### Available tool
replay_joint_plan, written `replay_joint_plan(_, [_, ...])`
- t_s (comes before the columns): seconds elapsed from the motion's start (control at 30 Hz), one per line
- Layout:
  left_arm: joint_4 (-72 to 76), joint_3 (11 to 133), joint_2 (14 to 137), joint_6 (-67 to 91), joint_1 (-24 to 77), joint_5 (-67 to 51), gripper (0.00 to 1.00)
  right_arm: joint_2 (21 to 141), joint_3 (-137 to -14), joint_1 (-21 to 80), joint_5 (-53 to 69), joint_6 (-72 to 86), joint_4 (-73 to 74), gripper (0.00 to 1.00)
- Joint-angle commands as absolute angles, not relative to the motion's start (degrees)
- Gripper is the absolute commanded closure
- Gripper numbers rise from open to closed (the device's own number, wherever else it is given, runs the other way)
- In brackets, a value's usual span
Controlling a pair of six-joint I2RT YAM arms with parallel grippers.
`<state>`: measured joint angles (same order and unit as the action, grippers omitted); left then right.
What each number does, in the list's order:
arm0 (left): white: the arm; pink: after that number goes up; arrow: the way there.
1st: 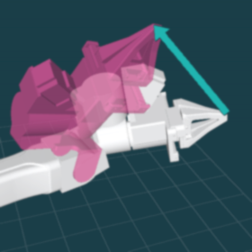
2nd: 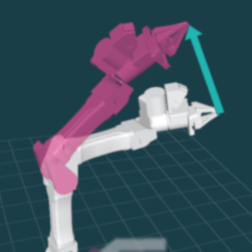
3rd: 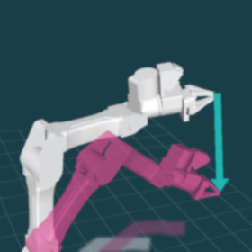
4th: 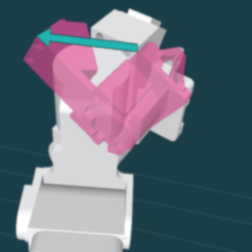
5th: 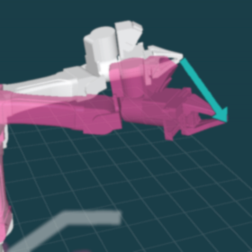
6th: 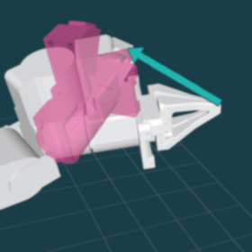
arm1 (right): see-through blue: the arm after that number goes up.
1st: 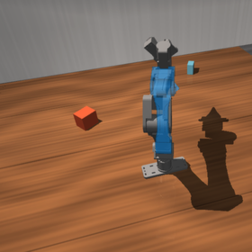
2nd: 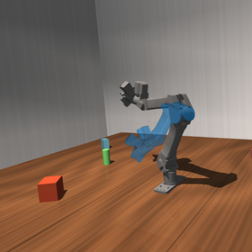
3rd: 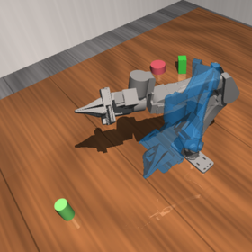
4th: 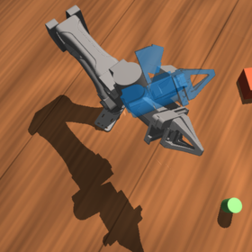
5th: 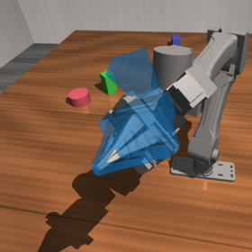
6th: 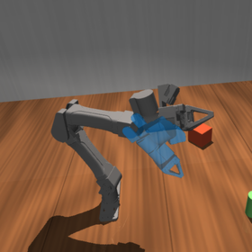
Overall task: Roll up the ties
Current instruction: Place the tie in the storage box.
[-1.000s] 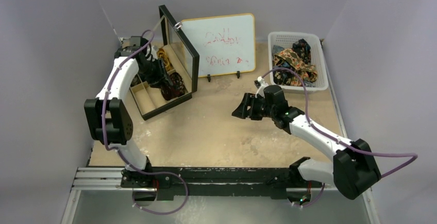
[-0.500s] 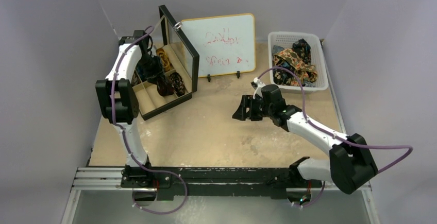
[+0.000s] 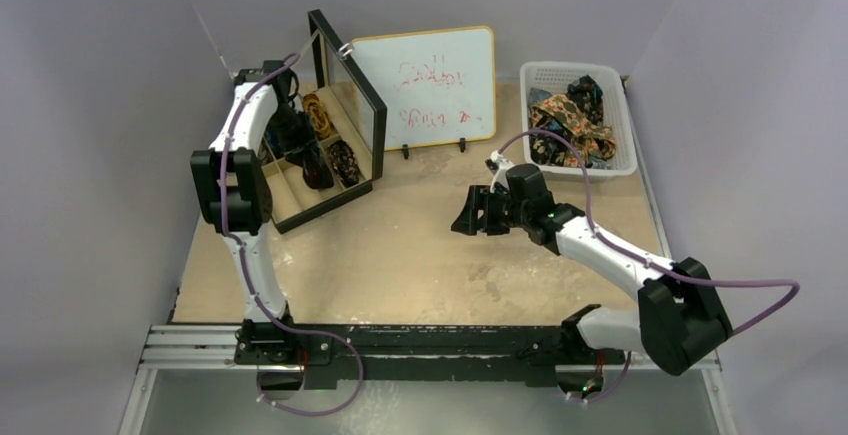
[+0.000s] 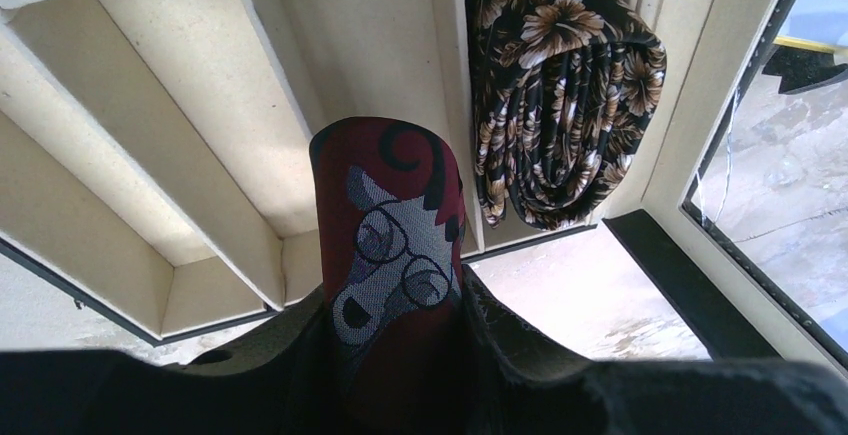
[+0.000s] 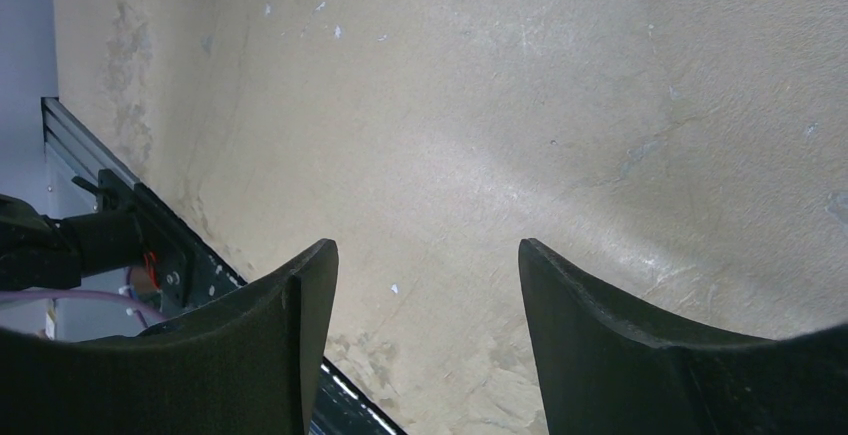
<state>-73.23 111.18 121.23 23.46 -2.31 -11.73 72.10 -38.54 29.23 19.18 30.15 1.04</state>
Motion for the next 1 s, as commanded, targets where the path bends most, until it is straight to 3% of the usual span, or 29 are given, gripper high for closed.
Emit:
replay_joint_plan(0.0, [-72.92, 110.54, 122.37, 25.07, -2.84, -11.96, 0.82, 72.80, -40.69, 29.27, 20.30, 28.85, 1.20, 0.31])
replay_joint_plan(0.97, [-76.77, 120.67, 134.33, 26.89, -2.82, -17.91, 0.75, 74.26, -40.07, 29.26, 20.39, 27.77, 0.83, 0.33])
